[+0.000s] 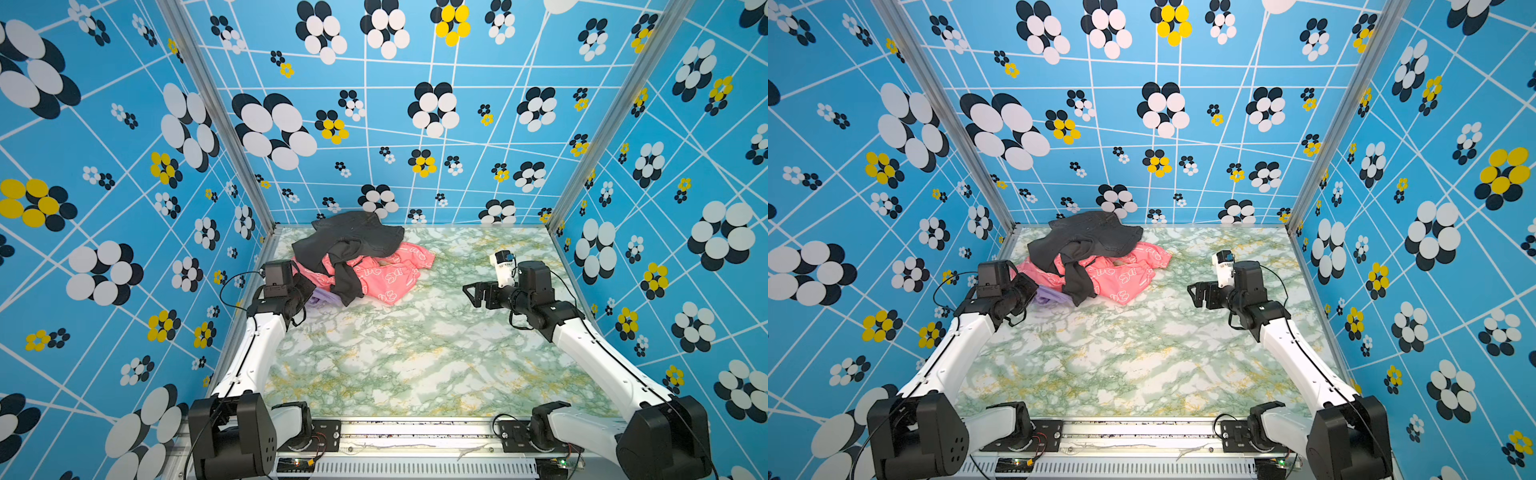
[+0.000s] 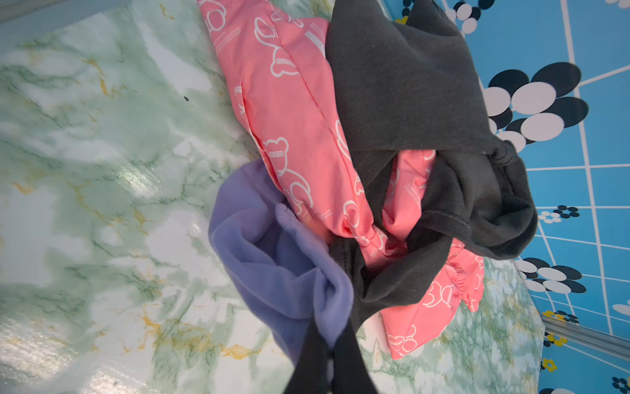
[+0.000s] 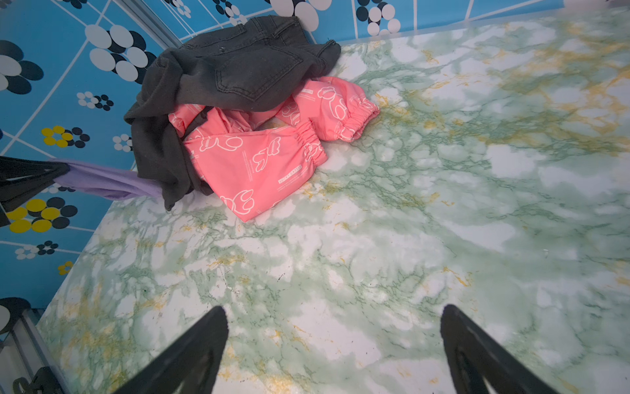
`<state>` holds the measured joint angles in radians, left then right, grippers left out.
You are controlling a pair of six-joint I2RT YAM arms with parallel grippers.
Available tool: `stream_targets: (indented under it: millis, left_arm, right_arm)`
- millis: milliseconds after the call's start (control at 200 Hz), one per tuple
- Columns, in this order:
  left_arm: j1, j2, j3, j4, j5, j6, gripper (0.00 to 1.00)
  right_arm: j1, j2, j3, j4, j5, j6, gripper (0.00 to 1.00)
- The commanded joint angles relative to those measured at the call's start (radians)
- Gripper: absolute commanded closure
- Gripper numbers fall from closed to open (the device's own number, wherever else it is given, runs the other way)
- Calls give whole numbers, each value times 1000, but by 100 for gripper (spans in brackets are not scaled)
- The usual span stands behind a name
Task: Pick out a specific cloth from the pile
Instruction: 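Lower the left gripper and grasp the lavender shirt's edge, then lift the lavender shirt high with the left gripper, pulling it from the pile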
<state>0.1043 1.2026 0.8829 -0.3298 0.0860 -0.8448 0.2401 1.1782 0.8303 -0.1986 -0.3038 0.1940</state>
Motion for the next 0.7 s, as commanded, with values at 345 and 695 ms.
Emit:
stream_targets:
  millis: [345,695]
  left_arm:
    - [-44,-47,264,-10,-123,119,100]
    - [-85,-17,424,10,-170,185,100]
  right_arm:
    - [14,46,56,34,-4,-34,1]
    - [27,67,64,46,0,-25,1]
